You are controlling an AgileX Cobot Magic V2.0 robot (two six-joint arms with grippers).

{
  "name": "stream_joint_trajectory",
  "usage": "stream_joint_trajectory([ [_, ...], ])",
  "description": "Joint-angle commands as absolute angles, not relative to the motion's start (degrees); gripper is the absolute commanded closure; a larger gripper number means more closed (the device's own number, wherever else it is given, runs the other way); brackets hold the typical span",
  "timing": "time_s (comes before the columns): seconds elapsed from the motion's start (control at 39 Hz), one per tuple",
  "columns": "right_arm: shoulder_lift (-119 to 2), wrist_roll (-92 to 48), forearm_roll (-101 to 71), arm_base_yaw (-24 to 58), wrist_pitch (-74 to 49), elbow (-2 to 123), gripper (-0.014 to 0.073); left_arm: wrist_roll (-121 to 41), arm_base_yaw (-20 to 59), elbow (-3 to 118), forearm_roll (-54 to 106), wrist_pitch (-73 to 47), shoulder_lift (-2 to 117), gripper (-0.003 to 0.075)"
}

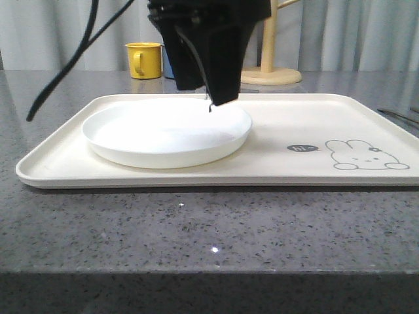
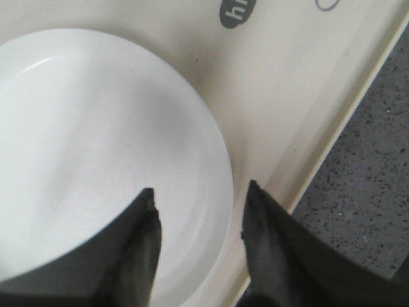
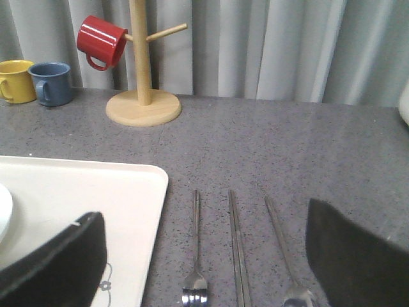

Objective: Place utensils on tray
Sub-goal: 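Open the left gripper and raise it away from the plate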

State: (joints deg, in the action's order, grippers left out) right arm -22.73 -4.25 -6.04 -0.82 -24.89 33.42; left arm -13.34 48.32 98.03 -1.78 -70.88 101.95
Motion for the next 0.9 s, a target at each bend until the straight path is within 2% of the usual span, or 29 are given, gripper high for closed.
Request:
stream_joint_trajectory([
  [0.0,-23.51,-4.67,-5.61,-1.07,-20.17,35.51,-0.006,-12.83,46.68,99.01,-2.07,-72.14,96.33,0.0642],
  [0.05,-23.51,-4.67,-5.61,-1.07,-20.17,35.51,-0.006,-12.83,45.44,98.21,-2.07,-72.14,95.17,0.0738],
  [0.28,-23.51,-4.67,-5.61,-1.07,-20.17,35.51,-0.006,-11.42,34.08,90.61,1.68,-69.44,86.5,0.0738],
  [0.59,-23.51,-4.67,-5.61,-1.07,-20.17,35.51,-0.006,-11.42,18.65,68.56,6.32,-50.68,66.19,0.0738],
  [0.74,-23.51,-4.67,-5.61,-1.07,-20.17,35.51,-0.006,-11.42,14.71,55.99,6.32,-40.7,53.34,0.0738],
  [0.87,-23.51,-4.67,-5.61,-1.07,-20.17,35.51,-0.006,-11.42,14.35,46.32,6.44,-32.67,41.27,0.0738],
])
